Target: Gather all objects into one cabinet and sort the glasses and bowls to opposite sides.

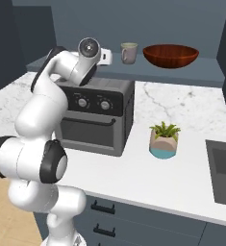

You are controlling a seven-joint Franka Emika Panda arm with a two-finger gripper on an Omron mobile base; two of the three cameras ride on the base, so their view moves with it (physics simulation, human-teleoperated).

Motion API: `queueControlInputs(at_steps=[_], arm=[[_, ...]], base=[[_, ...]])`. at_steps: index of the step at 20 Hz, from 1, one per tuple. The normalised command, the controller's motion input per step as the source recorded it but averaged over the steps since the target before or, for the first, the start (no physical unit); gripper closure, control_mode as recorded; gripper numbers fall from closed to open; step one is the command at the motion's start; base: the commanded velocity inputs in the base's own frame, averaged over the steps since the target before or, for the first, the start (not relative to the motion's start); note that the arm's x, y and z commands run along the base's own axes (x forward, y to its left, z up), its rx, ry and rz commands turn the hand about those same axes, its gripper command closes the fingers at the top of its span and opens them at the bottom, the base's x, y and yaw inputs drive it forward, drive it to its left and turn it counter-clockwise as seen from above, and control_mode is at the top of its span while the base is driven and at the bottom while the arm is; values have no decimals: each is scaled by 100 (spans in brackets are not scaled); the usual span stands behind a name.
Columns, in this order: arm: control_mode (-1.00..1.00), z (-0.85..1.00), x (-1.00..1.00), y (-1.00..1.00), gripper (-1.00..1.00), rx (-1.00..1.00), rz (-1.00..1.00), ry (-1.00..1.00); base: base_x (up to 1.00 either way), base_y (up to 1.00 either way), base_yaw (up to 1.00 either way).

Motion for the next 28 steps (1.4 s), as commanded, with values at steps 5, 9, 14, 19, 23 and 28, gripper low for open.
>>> queueControlInputs(at_steps=[5,9,14,19,23,28], arm=[[-100,-17,48,0,100,0,0,0],[-100,-10,35,0,100,0,0,0],[-100,-1,3,-1,100,2,0,0],[-100,-2,0,16,-100,6,0,0],[-100,-3,0,20,-100,5,0,1],[-100,0,-7,-8,-100,4,1,0]], base=[[0,0,0],[0,0,0],[0,0,0],[0,0,0],[0,0,0],[0,0,0]])
